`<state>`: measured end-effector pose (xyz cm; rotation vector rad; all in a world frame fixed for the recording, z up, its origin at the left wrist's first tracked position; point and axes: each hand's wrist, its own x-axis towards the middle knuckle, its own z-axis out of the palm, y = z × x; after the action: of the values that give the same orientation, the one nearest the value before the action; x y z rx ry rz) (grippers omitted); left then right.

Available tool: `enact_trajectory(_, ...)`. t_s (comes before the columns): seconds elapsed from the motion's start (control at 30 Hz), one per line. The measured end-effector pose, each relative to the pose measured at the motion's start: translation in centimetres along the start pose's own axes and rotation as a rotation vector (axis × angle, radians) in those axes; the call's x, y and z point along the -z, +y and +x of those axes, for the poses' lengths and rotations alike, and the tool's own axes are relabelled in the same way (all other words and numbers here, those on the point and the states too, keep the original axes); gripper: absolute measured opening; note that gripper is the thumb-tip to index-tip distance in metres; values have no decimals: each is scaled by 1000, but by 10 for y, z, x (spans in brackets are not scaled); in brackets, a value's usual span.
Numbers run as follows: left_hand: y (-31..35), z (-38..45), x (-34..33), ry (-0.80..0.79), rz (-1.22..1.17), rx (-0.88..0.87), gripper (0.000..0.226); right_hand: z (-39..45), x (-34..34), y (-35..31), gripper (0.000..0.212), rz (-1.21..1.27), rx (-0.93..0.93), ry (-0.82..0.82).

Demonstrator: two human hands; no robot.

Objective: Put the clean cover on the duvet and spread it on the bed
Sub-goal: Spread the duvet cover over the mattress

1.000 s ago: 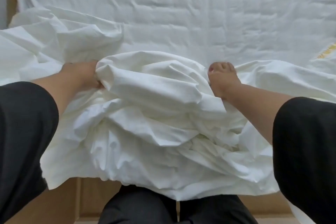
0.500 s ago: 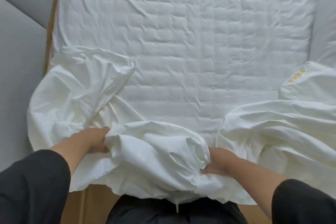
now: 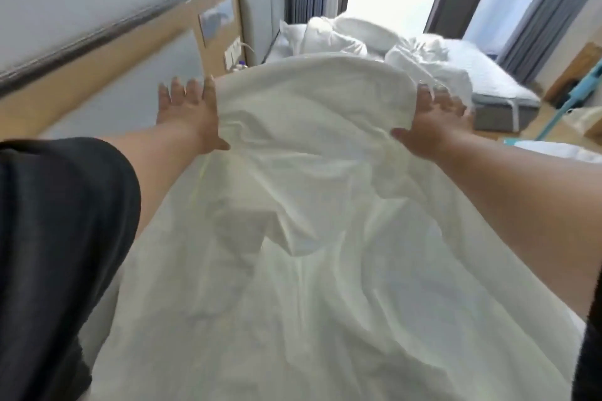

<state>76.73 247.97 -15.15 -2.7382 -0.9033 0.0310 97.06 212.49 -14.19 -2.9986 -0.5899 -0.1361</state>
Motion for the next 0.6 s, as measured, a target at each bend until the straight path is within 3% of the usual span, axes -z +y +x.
enact_trajectory(0.07,15,16,5,67,-30,-37,116,-3,-9,-20,92,1,65,58)
enact_trajectory(0.17,25,-8,-50,35,-34,-183,97,-58,-73,-26,88,-7,134,-37)
enact_trajectory(0.33,34,-154,-207,-364,-168,-318,52,-226,-212,6,70,32,136,-591)
enact_trajectory(0.47,37,-289,-314,-795,-246,-328,42,-364,-296,17,64,82,132,-983)
enact_trajectory(0.53,41,-333,-346,-906,-205,-384,41,-408,-320,14,61,123,140,-1126)
enact_trajectory(0.6,46,-358,-367,-914,-189,-482,41,-431,-338,7,56,134,164,-1196)
